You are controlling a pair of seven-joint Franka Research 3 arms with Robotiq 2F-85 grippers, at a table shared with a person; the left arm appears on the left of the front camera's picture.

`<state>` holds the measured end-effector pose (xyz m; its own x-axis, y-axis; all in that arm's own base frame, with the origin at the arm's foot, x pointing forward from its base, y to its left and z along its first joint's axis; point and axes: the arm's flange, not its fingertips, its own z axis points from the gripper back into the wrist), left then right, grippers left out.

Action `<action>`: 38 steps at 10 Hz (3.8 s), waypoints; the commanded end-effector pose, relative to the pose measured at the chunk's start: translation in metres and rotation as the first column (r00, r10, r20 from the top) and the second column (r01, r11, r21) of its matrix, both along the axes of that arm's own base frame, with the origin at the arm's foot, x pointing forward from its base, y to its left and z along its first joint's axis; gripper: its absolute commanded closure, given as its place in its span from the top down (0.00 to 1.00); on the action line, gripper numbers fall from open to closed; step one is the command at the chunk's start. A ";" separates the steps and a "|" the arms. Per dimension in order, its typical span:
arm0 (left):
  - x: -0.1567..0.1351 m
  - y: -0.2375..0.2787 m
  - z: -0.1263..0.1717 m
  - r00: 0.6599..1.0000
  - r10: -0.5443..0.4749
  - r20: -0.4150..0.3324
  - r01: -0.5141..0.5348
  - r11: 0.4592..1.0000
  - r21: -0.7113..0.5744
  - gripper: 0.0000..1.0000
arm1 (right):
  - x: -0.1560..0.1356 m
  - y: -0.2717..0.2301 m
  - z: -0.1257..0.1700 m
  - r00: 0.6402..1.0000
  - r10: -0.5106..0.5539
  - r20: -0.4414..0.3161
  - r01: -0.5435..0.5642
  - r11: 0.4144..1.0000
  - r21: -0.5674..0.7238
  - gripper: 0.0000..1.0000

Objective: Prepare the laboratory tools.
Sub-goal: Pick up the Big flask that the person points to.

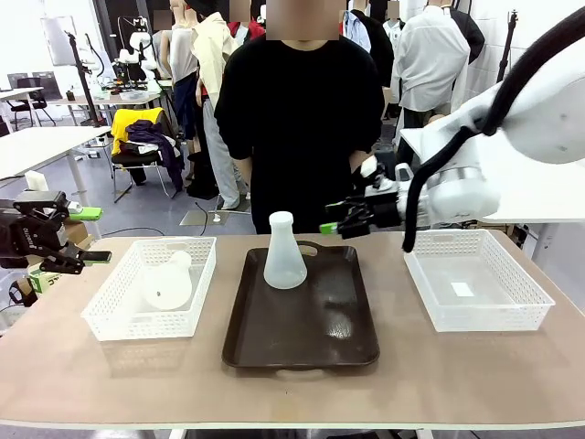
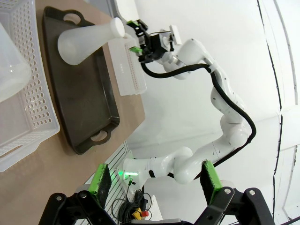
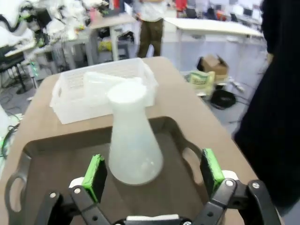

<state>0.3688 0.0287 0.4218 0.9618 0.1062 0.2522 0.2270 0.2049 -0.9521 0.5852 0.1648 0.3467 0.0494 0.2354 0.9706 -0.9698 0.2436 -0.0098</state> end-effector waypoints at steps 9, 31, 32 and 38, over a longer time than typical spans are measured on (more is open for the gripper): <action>0.000 0.000 0.002 1.000 0.003 0.001 -0.003 1.000 -0.008 1.00 | -0.081 -0.136 0.018 0.934 -0.358 0.002 0.349 0.910 0.225 1.00; 0.040 -0.042 0.068 0.992 0.078 0.096 -0.117 0.838 0.534 1.00 | -0.079 -0.139 0.029 0.928 -0.371 -0.032 0.372 0.919 0.134 1.00; 0.057 -0.055 0.077 0.994 0.097 0.053 -0.108 0.740 0.664 1.00 | -0.079 -0.139 0.029 0.928 -0.371 -0.032 0.372 0.919 0.134 1.00; 0.165 -0.112 0.070 0.936 0.310 -0.164 0.025 0.407 0.913 1.00 | -0.079 -0.139 0.029 0.928 -0.371 -0.032 0.372 0.919 0.134 1.00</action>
